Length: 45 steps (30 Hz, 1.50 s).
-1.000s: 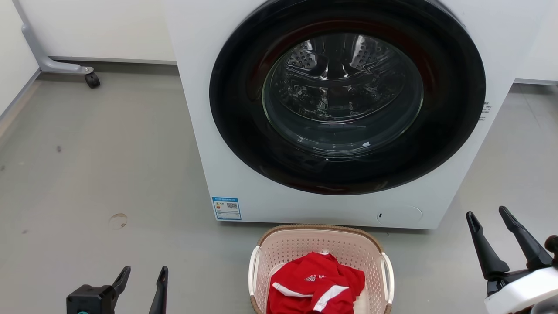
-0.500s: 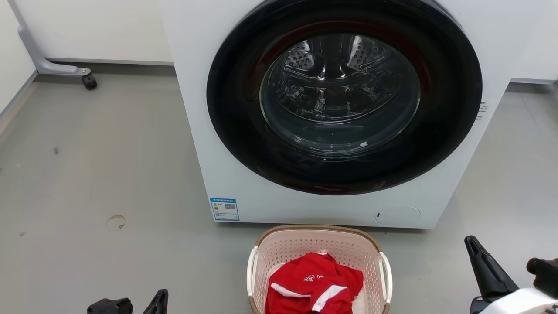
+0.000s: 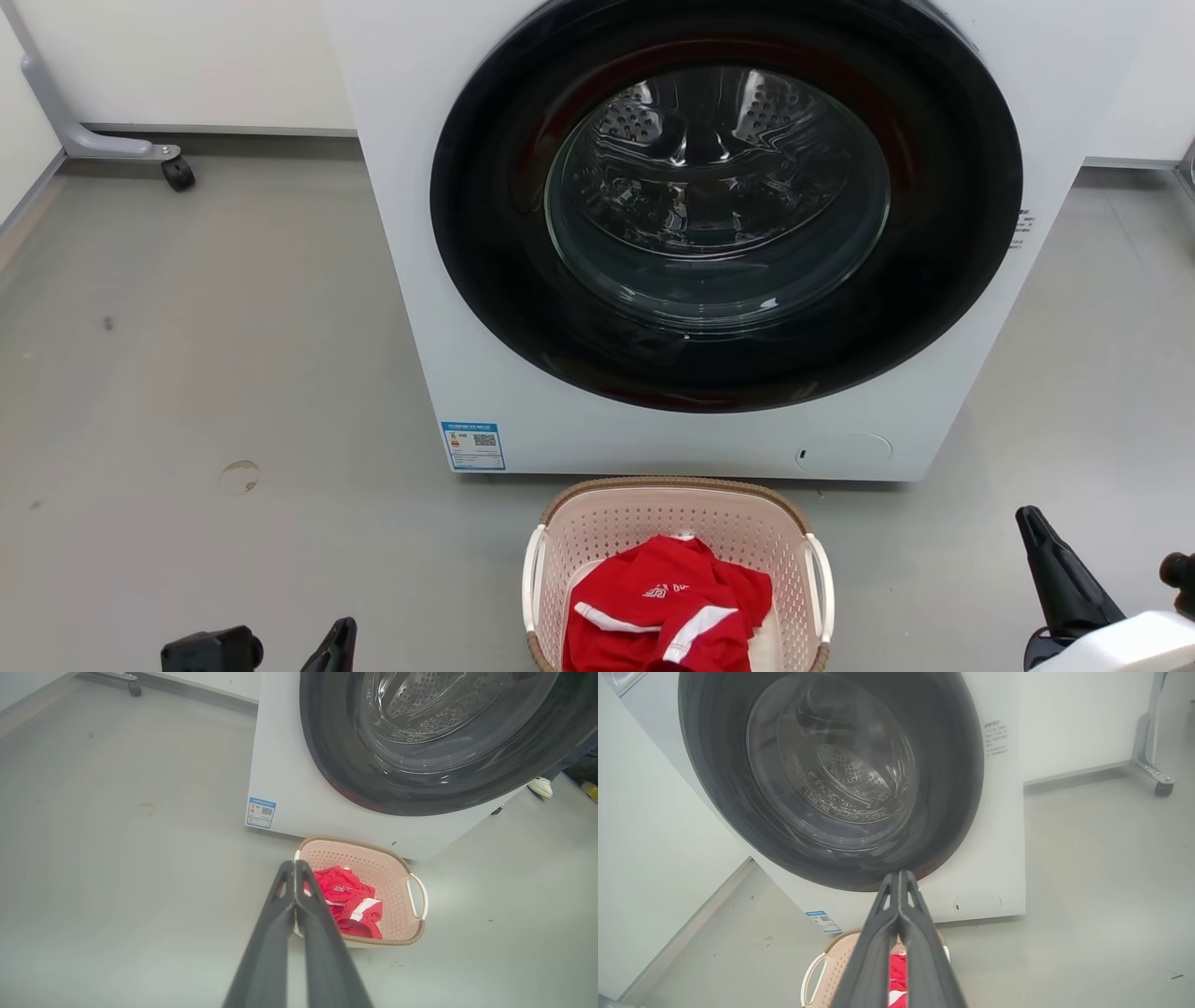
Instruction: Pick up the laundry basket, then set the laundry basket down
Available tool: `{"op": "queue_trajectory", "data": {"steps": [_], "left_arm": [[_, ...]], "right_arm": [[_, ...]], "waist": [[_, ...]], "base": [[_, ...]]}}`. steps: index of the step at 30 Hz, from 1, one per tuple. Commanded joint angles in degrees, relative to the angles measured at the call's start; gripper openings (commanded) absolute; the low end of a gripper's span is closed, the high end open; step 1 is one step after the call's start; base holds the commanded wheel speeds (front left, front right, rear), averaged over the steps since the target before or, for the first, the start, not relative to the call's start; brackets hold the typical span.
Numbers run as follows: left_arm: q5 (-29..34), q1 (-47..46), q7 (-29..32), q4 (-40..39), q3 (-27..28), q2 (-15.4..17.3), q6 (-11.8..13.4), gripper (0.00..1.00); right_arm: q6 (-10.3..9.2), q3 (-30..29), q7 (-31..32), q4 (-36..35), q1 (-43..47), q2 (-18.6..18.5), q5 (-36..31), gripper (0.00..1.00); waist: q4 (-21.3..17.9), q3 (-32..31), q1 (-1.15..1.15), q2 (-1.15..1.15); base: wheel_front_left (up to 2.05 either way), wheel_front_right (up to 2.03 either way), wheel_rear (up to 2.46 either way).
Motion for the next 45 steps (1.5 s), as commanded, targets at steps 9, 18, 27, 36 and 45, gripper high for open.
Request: {"op": "queue_trajectory", "data": {"steps": [9,18,27,36,45], "left_arm": [[-5.55,-4.34,-0.95,1.52,4.03,-1.27,-2.87,0.00],[-9.46,-5.46,-1.19,3.46,6.08,-2.89,-4.79,0.00],[-13.83,-6.65,-1.45,5.54,8.42,-4.74,-6.95,0.00],[-18.16,-7.86,-1.68,7.66,10.77,-6.60,-9.09,0.00],[-22.51,-9.08,-1.90,9.82,13.16,-8.49,-11.25,0.00]], "right_arm": [[-0.05,-1.56,0.84,0.11,-4.20,-1.22,6.05,0.00],[-0.06,-2.36,1.42,0.97,-5.06,-1.12,10.27,0.00],[-0.08,-3.28,2.10,1.93,-6.03,-0.98,14.99,0.00],[-0.09,-4.22,2.80,2.88,-7.00,-0.82,19.66,0.00],[-0.11,-5.20,3.52,3.85,-7.98,-0.65,24.35,0.00]], "waist": [[-0.54,0.21,-0.01,0.00],[-0.97,0.38,-0.01,0.00],[-1.47,0.58,-0.01,0.00],[-1.96,0.78,-0.01,0.00],[-2.45,0.97,-0.01,0.00]], "base": [[0.00,0.00,0.00],[0.00,0.00,0.00],[0.00,0.00,0.00],[0.00,0.00,0.00],[0.00,0.00,0.00]]}}
